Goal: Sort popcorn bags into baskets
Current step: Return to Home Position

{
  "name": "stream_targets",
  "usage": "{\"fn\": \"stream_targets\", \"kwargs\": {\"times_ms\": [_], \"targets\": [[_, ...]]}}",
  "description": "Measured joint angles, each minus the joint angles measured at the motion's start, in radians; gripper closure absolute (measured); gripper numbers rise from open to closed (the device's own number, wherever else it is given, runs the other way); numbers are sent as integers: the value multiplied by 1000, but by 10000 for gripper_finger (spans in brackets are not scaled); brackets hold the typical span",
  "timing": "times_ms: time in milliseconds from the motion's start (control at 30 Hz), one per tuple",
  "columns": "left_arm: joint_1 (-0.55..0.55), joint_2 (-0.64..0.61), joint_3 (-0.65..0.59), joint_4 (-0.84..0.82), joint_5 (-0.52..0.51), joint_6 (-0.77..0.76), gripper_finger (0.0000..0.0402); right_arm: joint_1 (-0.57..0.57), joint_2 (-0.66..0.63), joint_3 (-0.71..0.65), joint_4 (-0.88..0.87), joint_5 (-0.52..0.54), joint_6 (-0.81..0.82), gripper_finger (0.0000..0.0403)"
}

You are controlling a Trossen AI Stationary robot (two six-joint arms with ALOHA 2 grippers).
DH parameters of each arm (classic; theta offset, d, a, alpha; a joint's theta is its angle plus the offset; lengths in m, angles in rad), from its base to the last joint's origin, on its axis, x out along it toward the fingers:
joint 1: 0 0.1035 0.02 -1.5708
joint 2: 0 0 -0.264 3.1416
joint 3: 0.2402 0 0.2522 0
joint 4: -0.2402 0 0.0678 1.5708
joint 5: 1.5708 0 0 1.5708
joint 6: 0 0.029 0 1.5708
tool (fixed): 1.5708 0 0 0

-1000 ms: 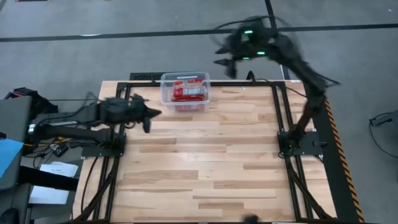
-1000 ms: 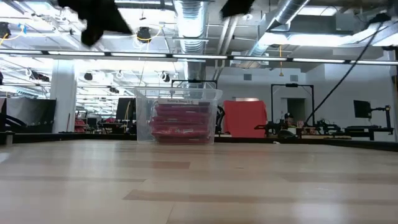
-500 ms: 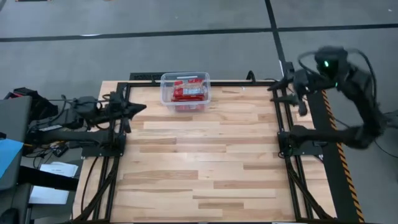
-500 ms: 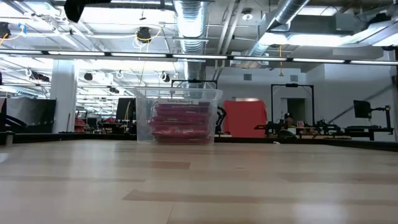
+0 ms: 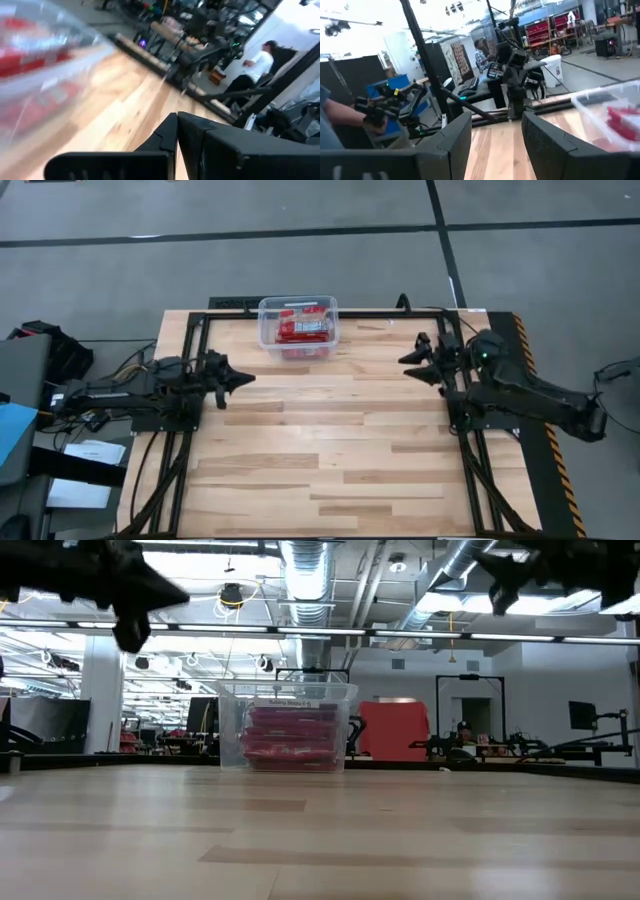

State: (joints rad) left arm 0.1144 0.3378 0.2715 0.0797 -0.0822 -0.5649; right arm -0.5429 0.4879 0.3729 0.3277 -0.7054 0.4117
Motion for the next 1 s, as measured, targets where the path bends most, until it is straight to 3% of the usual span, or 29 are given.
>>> {"fn": "stream_targets", "kwargs": {"times_ms": [200, 400, 533, 600, 667, 867, 1000], "targets": [[20, 0, -72, 87, 59, -60, 401, 21, -157, -40, -17, 26, 11, 204], [80, -1, -77, 148, 176, -64, 401, -61, -458, 62, -444, 38, 33, 200], [136, 0, -77, 123, 241, -58, 401, -79, -470, 77, -516, 85, -3, 203], [172, 1, -81, 109, 265, -51, 401, -69, -454, 62, -482, 160, -55, 206], [206, -6, -97, 108, 299, -48, 401, -56, -426, -16, -395, 169, -48, 209], [273, -32, -189, 151, 375, -65, 401, 78, -386, -357, 178, 215, 102, 215], [283, -45, -261, 262, 429, -101, 401, 197, -378, -349, 112, 355, 35, 218]]}}
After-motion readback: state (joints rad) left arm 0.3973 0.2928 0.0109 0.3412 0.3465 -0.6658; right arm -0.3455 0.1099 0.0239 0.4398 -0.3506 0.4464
